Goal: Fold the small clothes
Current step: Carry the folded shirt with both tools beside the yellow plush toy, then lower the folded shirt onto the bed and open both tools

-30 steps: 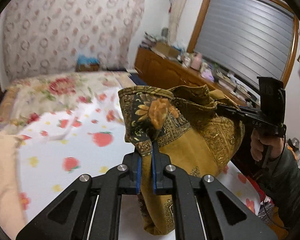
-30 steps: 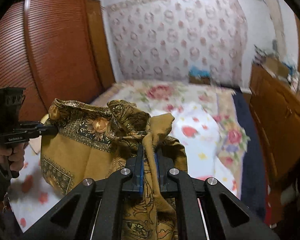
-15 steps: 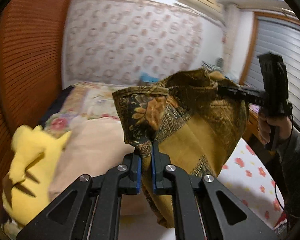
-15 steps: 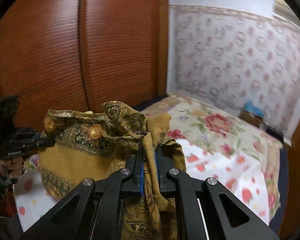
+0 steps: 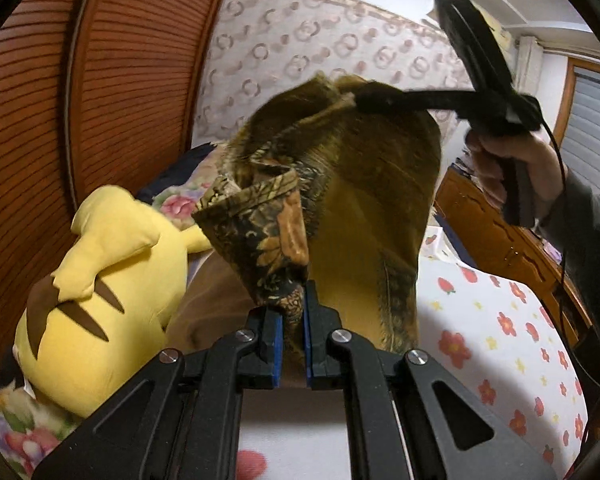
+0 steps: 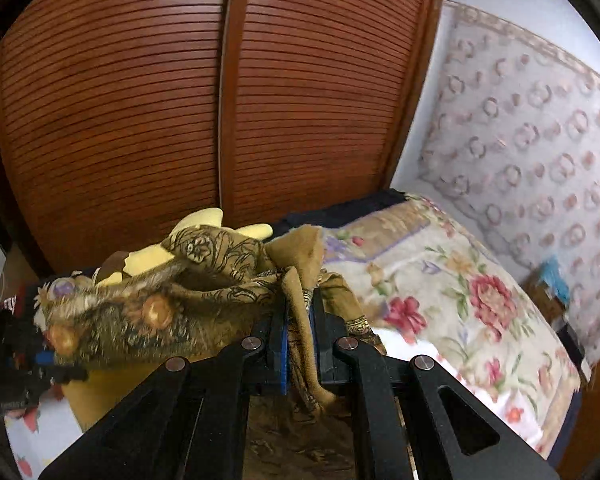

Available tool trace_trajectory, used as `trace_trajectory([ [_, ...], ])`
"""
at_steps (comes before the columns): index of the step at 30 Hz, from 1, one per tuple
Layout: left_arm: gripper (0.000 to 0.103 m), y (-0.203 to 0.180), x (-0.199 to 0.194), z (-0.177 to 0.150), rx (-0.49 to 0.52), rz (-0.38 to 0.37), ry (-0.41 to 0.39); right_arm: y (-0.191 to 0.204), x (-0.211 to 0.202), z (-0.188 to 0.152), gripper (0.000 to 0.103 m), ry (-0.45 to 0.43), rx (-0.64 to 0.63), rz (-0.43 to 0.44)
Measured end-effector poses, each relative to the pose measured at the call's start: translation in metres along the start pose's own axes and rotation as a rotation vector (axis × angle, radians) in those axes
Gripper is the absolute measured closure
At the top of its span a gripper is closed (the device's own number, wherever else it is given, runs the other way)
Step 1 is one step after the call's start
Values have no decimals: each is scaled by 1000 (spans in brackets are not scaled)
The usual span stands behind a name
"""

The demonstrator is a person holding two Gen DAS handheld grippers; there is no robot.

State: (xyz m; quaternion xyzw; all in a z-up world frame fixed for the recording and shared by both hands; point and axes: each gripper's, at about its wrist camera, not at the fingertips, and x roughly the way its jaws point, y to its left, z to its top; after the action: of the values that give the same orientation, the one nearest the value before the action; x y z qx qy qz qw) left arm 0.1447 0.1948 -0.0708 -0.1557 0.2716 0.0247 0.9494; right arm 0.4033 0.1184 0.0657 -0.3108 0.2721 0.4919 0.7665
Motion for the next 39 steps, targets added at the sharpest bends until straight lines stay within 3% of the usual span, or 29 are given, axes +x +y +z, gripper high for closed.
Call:
trace_trajectory([
  [6, 95, 10, 7, -5, -41, 27, 59, -12, 58, 14, 87, 39, 68, -33],
  [10, 95, 8, 6, -6, -34, 45, 66, -27, 61, 11, 60, -8, 144, -104],
  [16, 92, 5, 0, -7, -28, 58, 72, -45, 48, -12, 57, -46, 236, -179],
  [18, 87, 5, -4, -7, -21, 61, 68, -48, 49, -22, 57, -31, 264, -181],
  [23, 33, 6, -17, -4, 0, 60, 36, -34, 67, -48, 57, 3, 318, -96],
  [25, 25, 5, -22, -1, 9, 71, 17, -38, 80, -59, 56, 24, 359, -91],
  [27, 23, 4, -27, 3, 14, 77, 9, -55, 93, -71, 54, 43, 461, -65],
  [28, 22, 3, -30, 5, 18, 80, 3, -62, 100, -74, 54, -82, 507, -84],
  [33, 19, -11, -47, 11, 59, 84, -23, -61, 93, -68, 54, -91, 493, -125],
  [39, 18, -39, -63, 10, 132, 67, -50, -6, 6, -106, 54, -169, 498, -190],
])
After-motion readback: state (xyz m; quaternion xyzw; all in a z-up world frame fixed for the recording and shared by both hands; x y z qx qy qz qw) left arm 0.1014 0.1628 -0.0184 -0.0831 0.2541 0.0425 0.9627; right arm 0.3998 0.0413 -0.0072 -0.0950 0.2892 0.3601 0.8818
